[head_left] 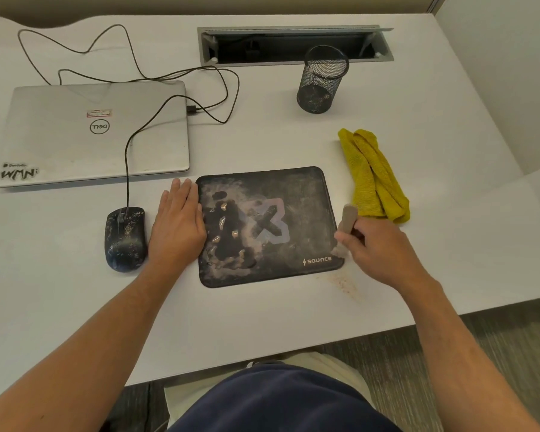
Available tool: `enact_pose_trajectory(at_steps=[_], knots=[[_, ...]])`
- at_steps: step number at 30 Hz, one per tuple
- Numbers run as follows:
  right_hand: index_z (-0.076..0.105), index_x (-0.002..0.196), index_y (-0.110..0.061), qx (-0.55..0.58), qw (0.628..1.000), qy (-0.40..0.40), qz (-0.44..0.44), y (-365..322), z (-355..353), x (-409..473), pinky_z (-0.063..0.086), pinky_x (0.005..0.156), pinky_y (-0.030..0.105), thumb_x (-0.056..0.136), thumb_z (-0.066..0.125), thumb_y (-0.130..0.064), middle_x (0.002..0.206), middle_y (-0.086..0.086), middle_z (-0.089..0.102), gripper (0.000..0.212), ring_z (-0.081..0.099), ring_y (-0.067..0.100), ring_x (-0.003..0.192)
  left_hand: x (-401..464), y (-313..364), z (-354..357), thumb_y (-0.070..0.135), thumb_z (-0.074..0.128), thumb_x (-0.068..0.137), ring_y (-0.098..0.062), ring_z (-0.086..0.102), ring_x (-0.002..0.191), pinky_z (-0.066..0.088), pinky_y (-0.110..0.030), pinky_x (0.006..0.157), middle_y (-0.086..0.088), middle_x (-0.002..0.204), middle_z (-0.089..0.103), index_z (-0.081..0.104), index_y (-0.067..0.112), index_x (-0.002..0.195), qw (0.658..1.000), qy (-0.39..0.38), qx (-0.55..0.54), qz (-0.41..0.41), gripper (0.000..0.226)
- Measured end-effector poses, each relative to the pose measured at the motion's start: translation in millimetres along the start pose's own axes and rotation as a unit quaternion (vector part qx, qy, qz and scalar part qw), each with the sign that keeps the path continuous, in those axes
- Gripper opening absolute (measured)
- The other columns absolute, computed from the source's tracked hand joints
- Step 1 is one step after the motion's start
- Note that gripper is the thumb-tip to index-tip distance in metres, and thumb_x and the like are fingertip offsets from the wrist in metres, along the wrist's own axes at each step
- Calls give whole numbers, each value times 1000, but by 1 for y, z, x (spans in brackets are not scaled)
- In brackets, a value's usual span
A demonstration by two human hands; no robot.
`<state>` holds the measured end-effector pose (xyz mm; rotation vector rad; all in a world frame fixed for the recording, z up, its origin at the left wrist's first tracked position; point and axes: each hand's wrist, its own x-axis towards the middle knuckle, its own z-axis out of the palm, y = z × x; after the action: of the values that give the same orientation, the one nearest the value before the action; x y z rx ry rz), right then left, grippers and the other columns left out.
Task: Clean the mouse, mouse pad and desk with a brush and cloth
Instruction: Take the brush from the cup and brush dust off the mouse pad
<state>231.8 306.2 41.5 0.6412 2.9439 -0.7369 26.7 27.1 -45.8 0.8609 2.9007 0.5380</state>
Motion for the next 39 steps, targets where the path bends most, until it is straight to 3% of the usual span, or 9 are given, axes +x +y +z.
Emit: enact_pose_trajectory(at_steps=[5, 16, 22, 29, 31, 35, 39], knots=[[51, 70, -20, 70, 993, 91, 13, -8, 4, 23, 25, 45, 25, 95, 56, -29, 54, -9, 47, 28, 43, 7, 50, 0, 0, 0, 29, 22, 102, -24, 9, 148, 0, -35, 120, -13, 158, 22, 22, 5, 151, 1000, -1, 1, -1, 55], [42, 56, -26, 22, 998, -38, 48, 1, -1, -2, 27, 45, 29, 92, 58, -25, 52, -5, 44, 39, 40, 12, 49, 1, -1, 2, 29, 22, 100, -25, 9, 148, 3, -38, 121, -13, 158, 23, 23, 5, 151, 1000, 2, -2, -3, 56], [46, 59, -15, 80, 994, 48, 57, -4, -3, 4, 25, 45, 29, 91, 60, -24, 53, 1, 45, 36, 36, 13, 49, 1, -2, 2, 28, 23, 101, -25, 9, 148, 3, -38, 121, -13, 158, 23, 23, 5, 151, 1000, 1, -2, -3, 55], [41, 57, -29, 39, 998, -32, 45, 1, 4, -1, 25, 47, 26, 92, 60, -28, 51, -8, 42, 39, 40, 9, 49, 1, -2, 2, 31, 21, 100, -25, 11, 148, 4, -39, 121, -13, 158, 24, 24, 5, 151, 1000, 0, -3, -3, 56], [44, 58, -25, 59, 997, -6, 52, 3, -1, 2, 25, 46, 27, 92, 60, -28, 51, -6, 43, 38, 38, 10, 48, 1, -2, 3, 31, 21, 100, -25, 11, 148, 5, -39, 121, -14, 157, 24, 25, 5, 150, 1000, 3, -4, -1, 56], [51, 62, -15, 96, 986, 126, 53, -3, -3, 20, 32, 46, 32, 91, 59, -26, 53, 0, 54, 32, 46, 13, 49, 1, -2, 3, 31, 20, 100, -26, 12, 147, 4, -37, 120, -14, 157, 25, 25, 4, 150, 1000, 5, -1, -1, 57], [63, 86, -6, 75, 983, 165, 30, -13, 4, 53, 44, 55, 35, 93, 55, -25, 64, 8, 63, 22, 56, 24, 59, 1, -1, 2, 30, 21, 100, -26, 12, 147, 2, -36, 120, -14, 157, 25, 26, 4, 150, 1000, 5, -2, -3, 57]])
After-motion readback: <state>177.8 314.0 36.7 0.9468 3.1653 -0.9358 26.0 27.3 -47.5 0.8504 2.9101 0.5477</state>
